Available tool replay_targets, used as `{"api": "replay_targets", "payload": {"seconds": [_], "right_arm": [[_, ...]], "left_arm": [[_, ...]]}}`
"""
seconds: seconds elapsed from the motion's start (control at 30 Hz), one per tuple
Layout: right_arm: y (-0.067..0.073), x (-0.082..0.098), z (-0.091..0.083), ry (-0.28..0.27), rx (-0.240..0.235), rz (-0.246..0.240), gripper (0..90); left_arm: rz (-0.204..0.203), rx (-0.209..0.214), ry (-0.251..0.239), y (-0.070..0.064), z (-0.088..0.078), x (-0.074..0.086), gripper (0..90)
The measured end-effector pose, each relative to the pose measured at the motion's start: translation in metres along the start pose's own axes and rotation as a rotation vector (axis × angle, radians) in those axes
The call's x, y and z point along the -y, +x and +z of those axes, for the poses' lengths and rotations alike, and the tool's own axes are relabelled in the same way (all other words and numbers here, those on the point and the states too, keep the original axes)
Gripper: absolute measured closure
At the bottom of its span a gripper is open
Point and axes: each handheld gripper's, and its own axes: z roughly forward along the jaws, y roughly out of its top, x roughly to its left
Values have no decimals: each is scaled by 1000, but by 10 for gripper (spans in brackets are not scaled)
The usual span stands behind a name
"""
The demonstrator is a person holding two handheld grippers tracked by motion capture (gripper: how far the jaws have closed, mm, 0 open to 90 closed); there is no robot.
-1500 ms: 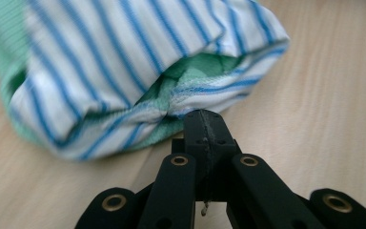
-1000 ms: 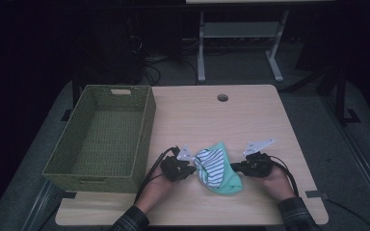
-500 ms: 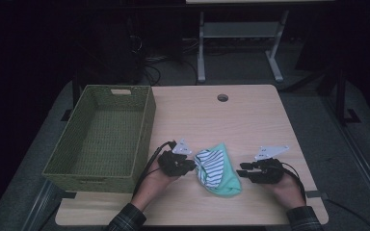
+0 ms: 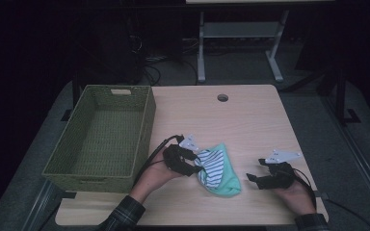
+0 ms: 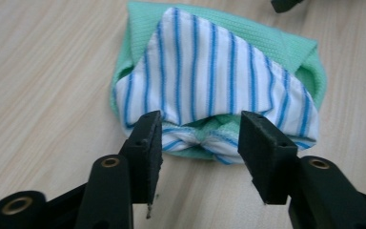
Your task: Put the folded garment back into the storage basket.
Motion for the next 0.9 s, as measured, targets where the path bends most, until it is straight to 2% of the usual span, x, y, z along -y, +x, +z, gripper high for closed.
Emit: {"api": "replay_targets", "payload": {"seconds": [0.03,0.17,0.27,0.37,0.57,0.63,0.9], "right_arm": [[-1,1,-1,6,8,7,213],[-1,3,2,14,11,33,200],[0,3,4,28,24,9,185],[0,4,5,18,24,12,180],[0,4,5,16,28,12,176],[0,4,5,16,28,12,176],[0,4,5,16,31,20,176]], "left_arm": [[17,8,24,1,2,-2,468],[23,31,52,-2,12,-5,426],[24,56,89,-5,21,-6,393],[25,66,128,-7,29,-7,365],[31,65,134,-8,36,-6,315],[19,63,131,-8,39,-6,285],[50,59,168,-12,53,-6,234]]}}
